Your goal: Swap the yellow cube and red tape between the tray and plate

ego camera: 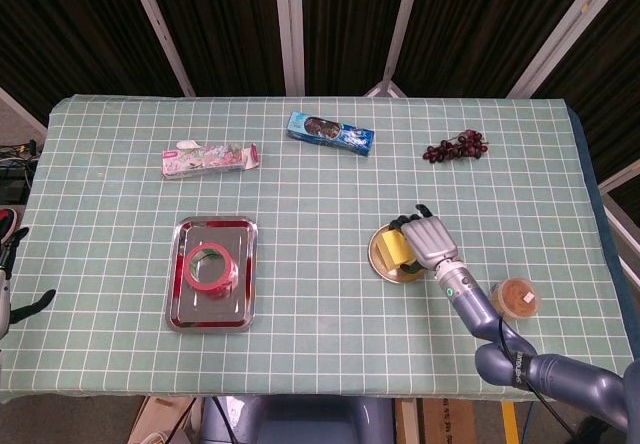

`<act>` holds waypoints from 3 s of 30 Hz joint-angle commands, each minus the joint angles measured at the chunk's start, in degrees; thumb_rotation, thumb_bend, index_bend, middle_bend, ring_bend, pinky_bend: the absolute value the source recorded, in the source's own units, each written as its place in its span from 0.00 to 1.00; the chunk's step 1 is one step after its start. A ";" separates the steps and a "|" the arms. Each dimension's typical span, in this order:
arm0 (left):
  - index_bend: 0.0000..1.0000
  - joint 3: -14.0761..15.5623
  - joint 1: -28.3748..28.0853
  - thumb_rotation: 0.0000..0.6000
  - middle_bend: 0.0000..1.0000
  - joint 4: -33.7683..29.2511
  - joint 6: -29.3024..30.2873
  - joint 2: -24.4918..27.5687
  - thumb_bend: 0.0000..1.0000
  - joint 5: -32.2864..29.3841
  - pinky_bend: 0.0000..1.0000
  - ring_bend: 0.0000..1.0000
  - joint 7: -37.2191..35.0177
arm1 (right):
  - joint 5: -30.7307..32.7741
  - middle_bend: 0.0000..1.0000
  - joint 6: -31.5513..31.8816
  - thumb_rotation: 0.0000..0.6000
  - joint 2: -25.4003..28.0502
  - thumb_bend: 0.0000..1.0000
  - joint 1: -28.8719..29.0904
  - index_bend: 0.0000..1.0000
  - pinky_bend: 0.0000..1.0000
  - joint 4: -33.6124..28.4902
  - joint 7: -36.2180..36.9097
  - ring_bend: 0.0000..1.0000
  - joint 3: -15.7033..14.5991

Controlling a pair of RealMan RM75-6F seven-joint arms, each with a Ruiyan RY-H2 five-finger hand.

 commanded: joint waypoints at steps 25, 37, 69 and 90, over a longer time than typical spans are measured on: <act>0.16 -1.37 0.14 1.00 0.00 1.31 -0.39 0.24 0.00 -2.30 0.04 0.00 -1.01 | 12.92 0.37 0.40 1.00 -5.96 0.25 12.34 0.46 0.14 -4.00 -10.40 0.36 7.01; 0.16 -2.62 -0.30 1.00 0.00 3.66 -1.66 -0.42 0.00 -5.10 0.04 0.00 -0.36 | 17.51 0.37 -4.47 1.00 -19.40 0.25 21.22 0.46 0.14 13.63 -9.63 0.36 7.99; 0.12 1.15 -4.30 1.00 0.00 -6.76 -9.65 6.97 0.00 0.94 0.06 0.00 1.33 | 6.84 0.00 31.67 1.00 20.33 0.06 -5.19 0.00 0.00 -35.94 -10.66 0.00 -8.26; 0.10 -3.01 -29.46 1.00 0.00 -13.98 -47.97 4.34 0.00 -19.18 0.00 0.00 5.33 | -18.94 0.00 41.34 1.00 25.05 0.07 -28.80 0.00 0.00 -29.43 13.93 0.00 -21.57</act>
